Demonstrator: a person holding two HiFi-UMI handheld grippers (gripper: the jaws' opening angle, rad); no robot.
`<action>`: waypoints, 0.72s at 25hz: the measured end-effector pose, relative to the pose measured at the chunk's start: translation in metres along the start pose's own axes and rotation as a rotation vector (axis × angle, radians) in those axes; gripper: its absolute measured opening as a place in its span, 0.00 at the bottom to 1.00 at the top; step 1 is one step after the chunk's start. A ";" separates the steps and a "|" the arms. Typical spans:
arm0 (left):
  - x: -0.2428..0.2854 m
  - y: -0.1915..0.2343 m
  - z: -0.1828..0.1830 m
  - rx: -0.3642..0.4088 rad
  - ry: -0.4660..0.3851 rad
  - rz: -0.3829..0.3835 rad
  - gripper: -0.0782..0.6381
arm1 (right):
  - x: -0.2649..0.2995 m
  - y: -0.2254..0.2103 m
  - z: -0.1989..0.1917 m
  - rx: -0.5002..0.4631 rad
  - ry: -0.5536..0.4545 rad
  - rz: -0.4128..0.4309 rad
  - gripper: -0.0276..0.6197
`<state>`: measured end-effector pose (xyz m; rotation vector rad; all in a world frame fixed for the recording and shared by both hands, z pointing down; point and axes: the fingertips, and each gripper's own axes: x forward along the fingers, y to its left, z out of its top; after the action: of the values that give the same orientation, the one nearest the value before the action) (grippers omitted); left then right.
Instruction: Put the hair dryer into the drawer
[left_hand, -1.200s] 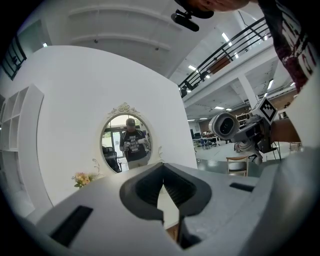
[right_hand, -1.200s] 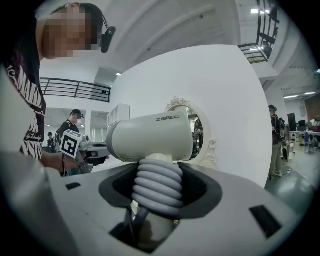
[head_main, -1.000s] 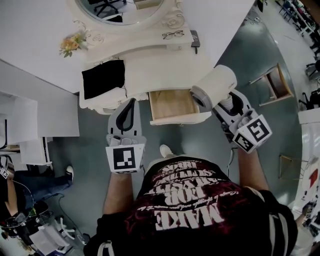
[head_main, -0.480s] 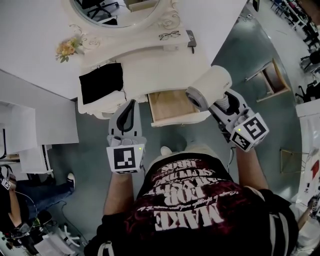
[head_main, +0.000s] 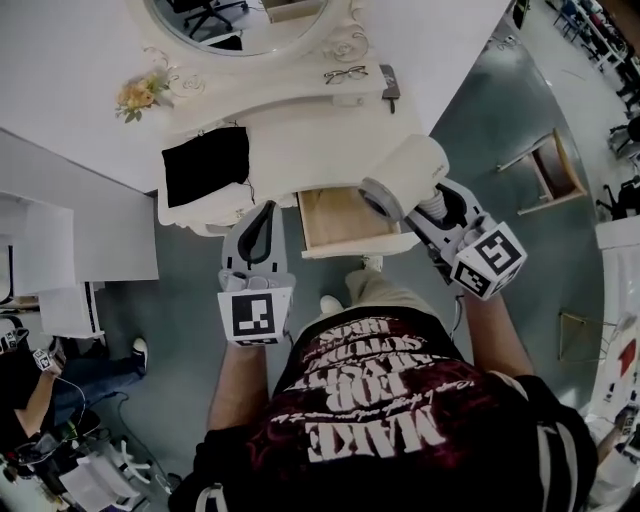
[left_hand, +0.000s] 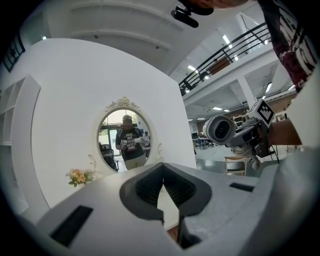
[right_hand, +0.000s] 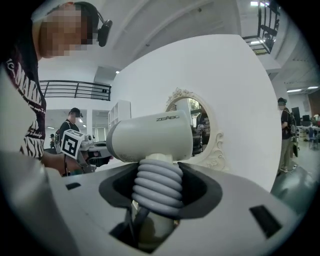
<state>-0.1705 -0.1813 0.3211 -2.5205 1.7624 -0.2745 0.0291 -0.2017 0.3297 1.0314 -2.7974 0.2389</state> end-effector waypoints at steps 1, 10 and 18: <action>0.002 0.004 -0.001 -0.008 0.007 0.015 0.12 | 0.005 -0.003 -0.001 0.003 0.006 0.011 0.40; 0.020 0.024 -0.014 -0.015 0.064 0.095 0.12 | 0.049 -0.029 -0.019 0.038 0.044 0.100 0.40; 0.034 0.026 -0.050 -0.044 0.147 0.134 0.12 | 0.070 -0.042 -0.057 0.094 0.106 0.152 0.40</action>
<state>-0.1925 -0.2195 0.3704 -2.4542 2.0008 -0.4282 0.0091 -0.2655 0.4034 0.7984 -2.7935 0.4340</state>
